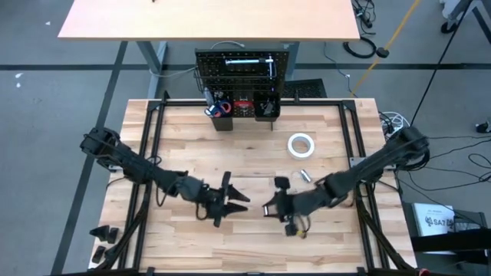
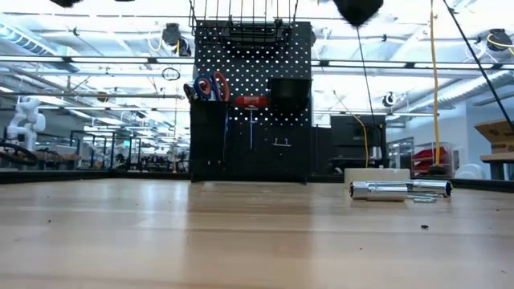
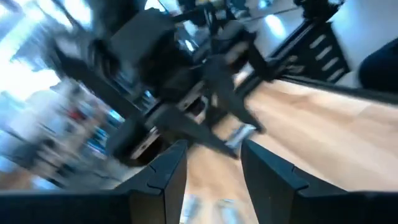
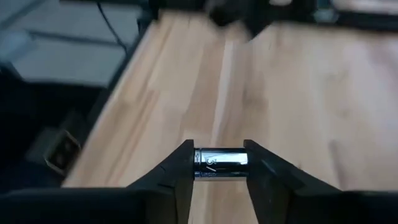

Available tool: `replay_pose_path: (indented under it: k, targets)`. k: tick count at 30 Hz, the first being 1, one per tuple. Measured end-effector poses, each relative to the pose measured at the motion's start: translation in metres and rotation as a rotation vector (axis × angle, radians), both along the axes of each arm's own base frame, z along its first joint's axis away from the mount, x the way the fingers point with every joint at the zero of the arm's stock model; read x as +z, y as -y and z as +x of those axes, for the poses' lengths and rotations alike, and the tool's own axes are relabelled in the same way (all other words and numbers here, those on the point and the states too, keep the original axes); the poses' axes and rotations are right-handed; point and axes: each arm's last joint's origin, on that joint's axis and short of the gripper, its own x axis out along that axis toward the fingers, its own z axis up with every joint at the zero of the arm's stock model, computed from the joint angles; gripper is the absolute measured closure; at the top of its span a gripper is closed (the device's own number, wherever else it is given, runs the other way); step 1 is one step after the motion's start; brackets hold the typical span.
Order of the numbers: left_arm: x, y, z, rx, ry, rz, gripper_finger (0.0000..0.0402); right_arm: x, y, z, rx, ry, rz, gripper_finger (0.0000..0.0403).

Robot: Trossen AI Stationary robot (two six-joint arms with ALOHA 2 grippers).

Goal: Hang tools onto peg board
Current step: Put the bottom socket into the right black bin on the peg board

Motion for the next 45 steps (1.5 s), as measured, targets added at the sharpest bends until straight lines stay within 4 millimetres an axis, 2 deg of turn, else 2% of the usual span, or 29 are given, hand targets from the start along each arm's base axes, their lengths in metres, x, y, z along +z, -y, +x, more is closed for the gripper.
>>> replay_pose_path:
  k: [5, 10, 16, 24, 28, 45]
  targets:
    - [0.012, 0.023, -0.001, 0.087, 0.108, 0.291, 0.0249, 0.047, 0.018, -0.02, -0.001, 0.158, 0.031, 0.0295]
    - [0.02, 0.038, 0.02, 0.18, 0.144, 0.483, 0.0249, 0.065, 0.027, -0.029, -0.009, 0.218, 0.037, 0.0285]
    - [0.015, 0.042, 0.042, 0.296, 0.111, 0.628, 0.0249, 0.063, 0.027, -0.028, -0.009, 0.209, 0.032, 0.0292]
    - [0.023, 0.043, 0.043, 0.317, 0.194, 0.648, 0.0249, 0.06, 0.028, -0.03, -0.021, 0.17, 0.043, 0.0287]
    - [0.024, 0.044, 0.043, 0.257, 0.231, 0.686, 0.0249, 0.06, 0.028, -0.03, -0.024, 0.167, 0.048, 0.029]
    - [0.023, 0.024, 0.053, 0.195, 0.247, 0.691, 0.0249, 0.062, 0.028, -0.029, -0.021, 0.191, 0.049, 0.0287]
